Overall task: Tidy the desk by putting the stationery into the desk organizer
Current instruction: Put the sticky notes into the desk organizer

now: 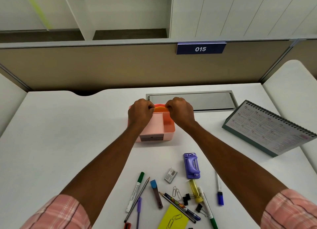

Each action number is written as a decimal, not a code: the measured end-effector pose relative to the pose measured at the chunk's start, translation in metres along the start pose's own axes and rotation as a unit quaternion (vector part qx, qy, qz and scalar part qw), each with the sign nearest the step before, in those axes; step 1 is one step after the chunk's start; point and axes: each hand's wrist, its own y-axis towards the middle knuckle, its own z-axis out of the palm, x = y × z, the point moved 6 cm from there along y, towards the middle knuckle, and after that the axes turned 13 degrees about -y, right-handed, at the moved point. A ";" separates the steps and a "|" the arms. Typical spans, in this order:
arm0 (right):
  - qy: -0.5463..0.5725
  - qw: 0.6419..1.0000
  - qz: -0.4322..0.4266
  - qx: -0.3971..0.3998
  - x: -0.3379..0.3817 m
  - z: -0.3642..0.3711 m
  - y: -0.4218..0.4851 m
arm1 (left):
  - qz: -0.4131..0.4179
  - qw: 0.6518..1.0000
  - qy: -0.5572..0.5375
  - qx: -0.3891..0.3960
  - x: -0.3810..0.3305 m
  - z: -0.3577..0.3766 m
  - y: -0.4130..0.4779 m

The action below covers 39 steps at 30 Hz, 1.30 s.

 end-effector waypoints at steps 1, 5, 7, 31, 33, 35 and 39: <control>0.000 1.000 0.000 0.000 0.000 0.000 0.001 | -0.002 1.000 0.003 -0.001 0.001 0.000 0.001; 0.004 1.000 0.000 0.007 0.000 0.002 0.005 | -0.007 1.000 0.009 -0.004 0.003 0.001 0.004; 0.004 1.000 0.003 0.008 0.001 0.003 0.006 | -0.007 1.000 0.010 -0.008 0.003 0.002 0.005; 0.049 0.997 0.050 -0.022 -0.008 -0.006 -0.013 | 0.013 0.999 -0.020 -0.047 -0.005 -0.010 -0.011; 0.057 0.997 0.053 -0.024 -0.009 -0.009 -0.019 | 0.016 0.998 -0.028 -0.050 -0.009 -0.012 -0.016; 0.073 0.995 0.063 -0.029 -0.011 -0.014 -0.029 | 0.021 0.998 -0.036 -0.050 -0.013 -0.014 -0.024; 0.097 0.992 0.069 -0.031 -0.011 -0.019 -0.056 | 0.039 0.997 -0.053 -0.051 -0.016 -0.013 -0.050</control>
